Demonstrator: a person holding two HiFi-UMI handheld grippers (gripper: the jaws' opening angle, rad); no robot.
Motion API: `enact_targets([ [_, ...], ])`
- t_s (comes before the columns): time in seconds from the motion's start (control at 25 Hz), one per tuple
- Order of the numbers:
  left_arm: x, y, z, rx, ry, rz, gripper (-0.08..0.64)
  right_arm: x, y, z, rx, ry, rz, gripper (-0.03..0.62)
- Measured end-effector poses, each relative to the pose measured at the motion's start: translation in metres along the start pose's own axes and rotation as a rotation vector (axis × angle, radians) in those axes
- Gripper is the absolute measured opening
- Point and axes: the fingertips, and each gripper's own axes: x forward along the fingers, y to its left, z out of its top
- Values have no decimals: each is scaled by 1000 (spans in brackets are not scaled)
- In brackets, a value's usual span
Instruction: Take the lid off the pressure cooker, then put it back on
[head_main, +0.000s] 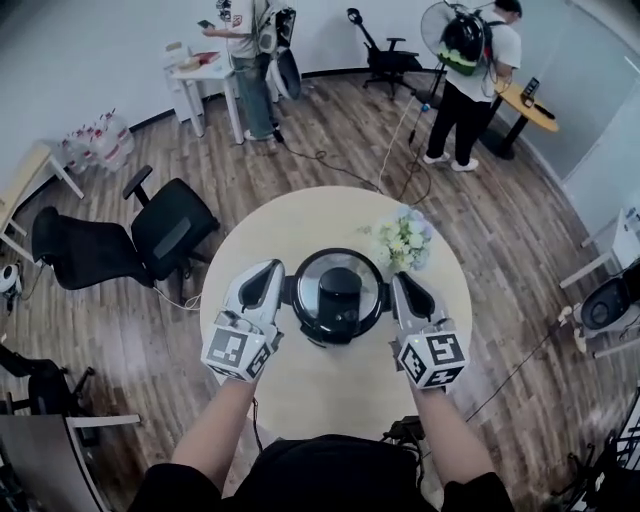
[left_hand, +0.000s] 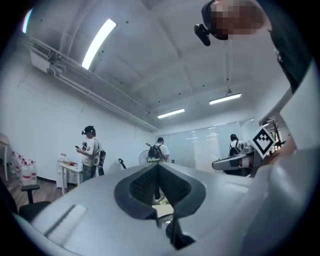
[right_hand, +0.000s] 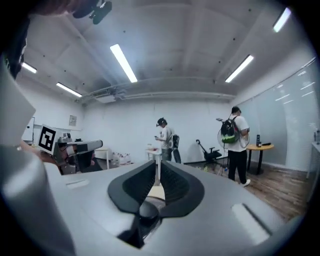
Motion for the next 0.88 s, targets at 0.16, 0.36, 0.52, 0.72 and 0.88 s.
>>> enact_targets([
  [0.16, 7, -2, 21, 37, -21, 40, 0, -15, -12, 28, -40, -126, -87, 35],
  [0.36, 6, -8, 36, 92, -43, 51, 0, -32, -21, 34, -38, -190, -145, 31],
  [0.52, 5, -12, 36, 100, -46, 54, 0, -38, -25, 28, -47, -196, -174, 13],
  [0.72, 4, -14, 27, 95, -31, 61, 0, -41, -36, 21, -69, -158, -198, 6],
  [0.88, 3, -8, 21, 88, -24, 73, 0, -38, -36, 15, -77, -143, -198, 6],
])
